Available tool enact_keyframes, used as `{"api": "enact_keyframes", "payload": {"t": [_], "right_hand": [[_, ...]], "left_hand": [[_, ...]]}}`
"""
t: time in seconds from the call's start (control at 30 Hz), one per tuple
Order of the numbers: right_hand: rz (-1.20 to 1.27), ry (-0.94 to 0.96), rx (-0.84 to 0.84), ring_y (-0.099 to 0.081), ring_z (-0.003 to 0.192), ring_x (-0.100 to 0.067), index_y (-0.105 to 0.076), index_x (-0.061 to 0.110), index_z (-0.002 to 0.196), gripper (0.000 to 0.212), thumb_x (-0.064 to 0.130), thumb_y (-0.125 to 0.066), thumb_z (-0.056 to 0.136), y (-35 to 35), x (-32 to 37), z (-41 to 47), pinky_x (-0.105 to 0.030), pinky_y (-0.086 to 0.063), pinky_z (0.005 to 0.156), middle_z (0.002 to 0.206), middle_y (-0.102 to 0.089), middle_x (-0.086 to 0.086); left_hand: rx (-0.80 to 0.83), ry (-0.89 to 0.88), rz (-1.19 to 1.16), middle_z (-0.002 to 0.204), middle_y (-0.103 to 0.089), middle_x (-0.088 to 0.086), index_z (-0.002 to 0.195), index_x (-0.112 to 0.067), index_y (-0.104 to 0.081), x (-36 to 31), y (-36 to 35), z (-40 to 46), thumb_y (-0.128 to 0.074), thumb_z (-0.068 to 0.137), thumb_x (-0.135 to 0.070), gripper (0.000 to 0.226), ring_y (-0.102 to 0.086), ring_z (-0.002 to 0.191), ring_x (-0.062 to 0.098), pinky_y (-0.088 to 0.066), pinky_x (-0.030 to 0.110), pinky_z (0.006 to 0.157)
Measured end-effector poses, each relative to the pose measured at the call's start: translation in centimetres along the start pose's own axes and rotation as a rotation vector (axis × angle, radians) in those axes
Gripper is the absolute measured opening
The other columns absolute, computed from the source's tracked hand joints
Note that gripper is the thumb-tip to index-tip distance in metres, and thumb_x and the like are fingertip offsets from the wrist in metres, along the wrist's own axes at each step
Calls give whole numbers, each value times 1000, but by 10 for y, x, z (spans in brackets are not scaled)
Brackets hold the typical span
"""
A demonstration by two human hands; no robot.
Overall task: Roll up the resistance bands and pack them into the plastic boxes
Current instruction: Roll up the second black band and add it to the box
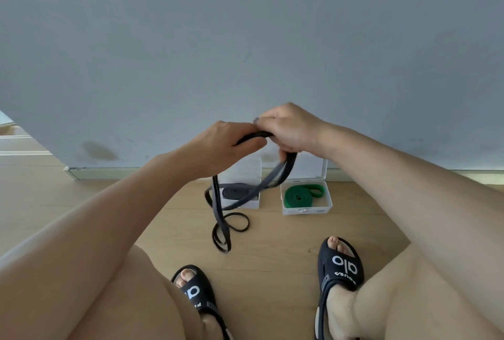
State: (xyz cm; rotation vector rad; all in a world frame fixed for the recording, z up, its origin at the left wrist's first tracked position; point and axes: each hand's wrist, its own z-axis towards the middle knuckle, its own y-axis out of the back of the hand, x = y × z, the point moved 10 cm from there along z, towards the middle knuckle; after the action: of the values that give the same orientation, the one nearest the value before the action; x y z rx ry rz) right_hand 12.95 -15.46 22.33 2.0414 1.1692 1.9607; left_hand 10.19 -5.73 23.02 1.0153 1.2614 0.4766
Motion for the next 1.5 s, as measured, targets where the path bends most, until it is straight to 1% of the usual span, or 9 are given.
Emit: {"api": "enact_keyframes", "payload": {"t": [0.3, 0.47, 0.6, 0.7, 0.83, 0.93, 1.0, 1.33, 1.5], "right_hand": [[-281, 3, -207, -38, 34, -6, -73, 18, 86, 21, 33, -64, 97, 63, -18, -1, -24, -35, 47, 35, -43, 13], [-326, -94, -191, -63, 52, -15, -71, 19, 90, 27, 37, -54, 101, 70, -41, -4, -31, -51, 71, 62, -73, 4], [45, -85, -24, -74, 85, -27, -67, 8, 97, 45, 34, -34, 111, 19, -29, 6, -46, -53, 102, 92, -79, -13], [167, -46, -11, -70, 71, -29, -65, 5, 94, 54, 41, -29, 110, 2, -5, 11, -38, -58, 85, 73, -73, -14], [-239, -6, -31, -51, 42, -16, -55, 9, 76, 57, 48, -29, 109, -7, 8, 9, -29, -43, 58, 55, -58, -4], [-312, 55, -63, -46, 41, -7, -54, 11, 74, 48, 41, -40, 108, 1, 13, 8, -30, -37, 57, 55, -55, 1], [-379, 82, -101, -49, 54, -5, -62, 13, 84, 33, 37, -52, 105, 16, 15, 7, -30, -37, 59, 63, -56, 6], [-458, -14, -359, -56, 76, -18, -64, 20, 83, 19, 34, -61, 96, 78, -16, -1, -30, -37, 67, 78, -59, 11], [-449, -42, -357, -57, 72, -22, -67, 13, 86, 23, 32, -57, 97, 75, -19, 0, -30, -41, 63, 74, -63, 3]], "left_hand": [[160, 121, 14, 68, -59, -2, 74, -19, -50, 43, -22, -10, -42, 106, -44, 42, -59, 58, 9, -47, 26, 66], [-2, 109, 40, 66, -47, -6, 69, -20, -43, 42, 3, -10, -40, 107, -41, 43, -40, 58, 14, -37, 29, 60], [-81, -9, -12, 64, -45, -3, 70, -22, -46, 8, 9, 0, -44, 106, -37, 39, -36, 56, 12, -33, 27, 57], [-11, -84, 43, 58, -48, -9, 75, -35, -56, -12, -6, 4, -45, 106, -35, 33, -42, 50, 6, -32, 20, 53], [24, -84, -10, 55, -57, -31, 85, -38, -65, -21, -7, 3, -43, 109, -29, 34, -49, 51, -5, -36, 13, 55], [28, -57, -9, 57, -51, -12, 74, -51, -63, -12, -8, 2, -43, 106, -42, 39, -48, 59, 17, -41, 33, 59], [19, 0, 45, 63, -46, 0, 70, -32, -56, 8, -6, 2, -46, 102, -49, 37, -48, 64, 30, -40, 39, 61], [60, 47, 218, 66, -63, 8, 78, -20, -47, 35, -7, 0, -44, 104, -51, 41, -58, 54, 12, -45, 29, 55], [-79, 21, 167, 57, -48, 0, 71, -22, -43, 26, 12, -1, -48, 103, -45, 40, -44, 51, 17, -40, 34, 55]]}}
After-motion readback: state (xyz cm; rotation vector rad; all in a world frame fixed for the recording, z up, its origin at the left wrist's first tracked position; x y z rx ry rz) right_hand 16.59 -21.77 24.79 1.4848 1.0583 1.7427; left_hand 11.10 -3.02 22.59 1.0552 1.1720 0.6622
